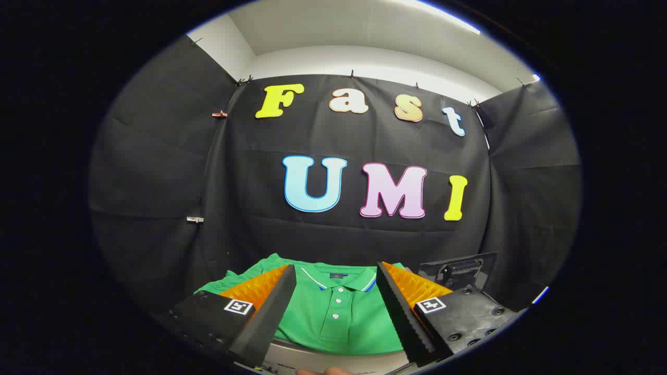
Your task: Put the clothes into the washing machine and then close the washing machine lid.
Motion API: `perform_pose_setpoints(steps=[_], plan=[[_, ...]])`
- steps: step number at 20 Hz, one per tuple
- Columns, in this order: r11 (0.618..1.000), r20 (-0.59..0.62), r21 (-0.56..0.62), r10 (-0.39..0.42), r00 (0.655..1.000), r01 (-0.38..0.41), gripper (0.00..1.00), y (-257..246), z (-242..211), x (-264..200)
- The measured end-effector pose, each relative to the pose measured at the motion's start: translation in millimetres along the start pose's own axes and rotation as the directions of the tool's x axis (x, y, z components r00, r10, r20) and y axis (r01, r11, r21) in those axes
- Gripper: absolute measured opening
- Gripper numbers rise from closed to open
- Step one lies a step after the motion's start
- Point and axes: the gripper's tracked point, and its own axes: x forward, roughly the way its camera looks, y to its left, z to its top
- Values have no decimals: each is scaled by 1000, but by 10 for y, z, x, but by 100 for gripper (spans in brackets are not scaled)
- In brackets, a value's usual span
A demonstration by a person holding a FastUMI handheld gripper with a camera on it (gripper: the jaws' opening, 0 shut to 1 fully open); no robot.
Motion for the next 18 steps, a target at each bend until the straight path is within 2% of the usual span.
perform_pose_setpoints(steps=[18], plan=[[1000,-4,-5,-21,1000,21,98,-96,-36,29]])
